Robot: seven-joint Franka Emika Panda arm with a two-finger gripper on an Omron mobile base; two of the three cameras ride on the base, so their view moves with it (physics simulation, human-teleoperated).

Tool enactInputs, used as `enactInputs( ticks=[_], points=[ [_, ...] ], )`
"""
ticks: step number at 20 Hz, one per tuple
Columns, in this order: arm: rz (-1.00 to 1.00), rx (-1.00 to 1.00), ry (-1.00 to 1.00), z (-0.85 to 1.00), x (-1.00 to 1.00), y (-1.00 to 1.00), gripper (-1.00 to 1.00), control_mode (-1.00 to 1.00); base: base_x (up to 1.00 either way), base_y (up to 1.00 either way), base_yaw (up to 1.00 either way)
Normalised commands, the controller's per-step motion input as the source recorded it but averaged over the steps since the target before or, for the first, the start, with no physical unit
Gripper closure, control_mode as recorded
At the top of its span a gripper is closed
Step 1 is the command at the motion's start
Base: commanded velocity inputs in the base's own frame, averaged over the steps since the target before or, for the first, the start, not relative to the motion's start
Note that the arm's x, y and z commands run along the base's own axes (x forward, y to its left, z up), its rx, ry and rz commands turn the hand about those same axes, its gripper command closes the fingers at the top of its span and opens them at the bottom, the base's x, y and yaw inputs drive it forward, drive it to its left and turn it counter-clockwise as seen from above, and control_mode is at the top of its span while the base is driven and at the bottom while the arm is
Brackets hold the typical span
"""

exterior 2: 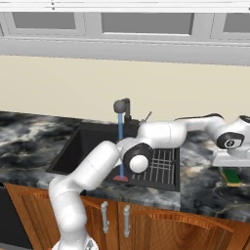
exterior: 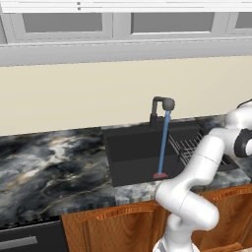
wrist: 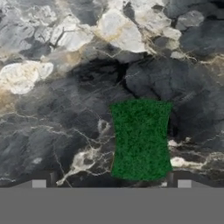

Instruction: Soak the sponge with water for a few seconds and then drop it inside the sink.

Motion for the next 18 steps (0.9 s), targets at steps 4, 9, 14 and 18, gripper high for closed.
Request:
enactInputs(
  ticks=[4, 9, 14, 18],
  points=[
    [0.00, 0.09, 0.00, -0.06, 0.01, -0.18, -1.00, -1.00, 0.00, 0.00, 0.00],
    [0.00, 0.10, 0.02, -0.08, 0.08, -0.15, -1.00, -1.00, 0.00, 0.00, 0.00],
    [0.00, 0.03, 0.04, -0.04, 0.22, -0.03, -1.00, -1.00, 0.00, 0.00, 0.00],
    [0.00, 0.00, 0.05, 0.00, 0.18, -0.07, -1.00, -1.00, 0.00, 0.00, 0.00]
  ],
)
